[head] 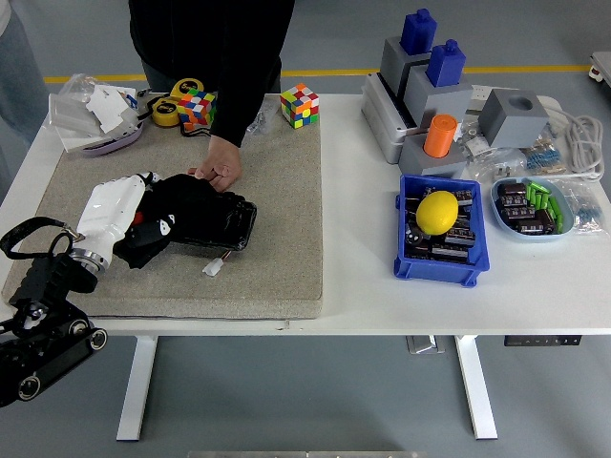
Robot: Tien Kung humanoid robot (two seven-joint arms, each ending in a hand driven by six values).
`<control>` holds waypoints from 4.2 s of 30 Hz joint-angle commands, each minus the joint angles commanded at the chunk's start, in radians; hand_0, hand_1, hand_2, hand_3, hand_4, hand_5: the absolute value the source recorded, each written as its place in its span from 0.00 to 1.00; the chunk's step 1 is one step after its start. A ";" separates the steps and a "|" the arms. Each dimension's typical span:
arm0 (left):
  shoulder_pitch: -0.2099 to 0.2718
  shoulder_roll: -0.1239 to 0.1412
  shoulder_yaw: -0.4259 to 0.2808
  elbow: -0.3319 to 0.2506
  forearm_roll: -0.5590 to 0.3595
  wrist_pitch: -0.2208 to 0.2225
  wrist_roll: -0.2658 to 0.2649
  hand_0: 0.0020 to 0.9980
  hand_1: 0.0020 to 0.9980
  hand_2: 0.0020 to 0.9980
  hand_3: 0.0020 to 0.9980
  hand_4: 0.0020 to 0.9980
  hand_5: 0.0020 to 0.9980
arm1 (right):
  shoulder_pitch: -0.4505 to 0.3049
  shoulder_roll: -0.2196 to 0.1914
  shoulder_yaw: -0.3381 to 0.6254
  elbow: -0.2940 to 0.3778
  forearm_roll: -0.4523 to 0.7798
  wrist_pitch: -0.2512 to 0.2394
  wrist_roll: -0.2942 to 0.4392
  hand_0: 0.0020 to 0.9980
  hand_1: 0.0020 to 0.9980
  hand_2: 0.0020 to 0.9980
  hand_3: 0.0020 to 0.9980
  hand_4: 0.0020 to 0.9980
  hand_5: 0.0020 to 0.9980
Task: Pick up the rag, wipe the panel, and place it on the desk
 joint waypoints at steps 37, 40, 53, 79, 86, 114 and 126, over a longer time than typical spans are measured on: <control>0.031 0.035 -0.148 0.114 0.006 0.005 -0.025 0.19 0.12 0.44 0.63 0.54 0.09 | 0.000 0.001 0.001 -0.001 0.004 0.005 -0.005 0.72 0.63 0.68 0.64 1.00 0.64; 0.032 0.034 -0.150 0.115 0.008 0.005 -0.025 0.19 0.12 0.44 0.63 0.54 0.09 | -0.001 0.001 0.001 -0.001 0.005 0.007 -0.005 0.73 0.63 0.68 0.64 1.00 0.65; 0.031 0.005 -0.135 0.093 0.007 0.009 -0.022 0.19 0.12 0.44 0.63 0.54 0.09 | -0.001 0.003 0.001 -0.002 0.006 0.009 -0.005 0.73 0.63 0.68 0.64 1.00 0.64; -0.014 -0.041 0.034 -0.053 0.020 0.005 0.015 0.19 0.12 0.44 0.63 0.54 0.09 | 0.001 -0.004 -0.007 -0.003 0.010 0.011 -0.005 0.73 0.63 0.68 0.64 1.00 0.65; -0.041 -0.048 0.068 -0.080 0.023 0.000 0.027 0.19 0.12 0.44 0.63 0.54 0.09 | 0.004 -0.004 -0.015 -0.004 0.013 0.012 -0.004 0.73 0.63 0.68 0.64 1.00 0.65; -0.057 -0.059 0.083 -0.076 0.012 -0.003 0.034 0.20 0.12 0.45 0.63 0.54 0.09 | 0.006 -0.004 -0.023 -0.007 0.020 0.014 -0.005 0.73 0.63 0.68 0.64 1.00 0.65; -0.045 -0.029 0.040 -0.029 0.006 -0.005 0.023 0.20 0.12 0.45 0.63 0.54 0.09 | 0.004 -0.003 -0.017 -0.007 0.017 0.013 -0.006 0.73 0.63 0.68 0.64 1.00 0.65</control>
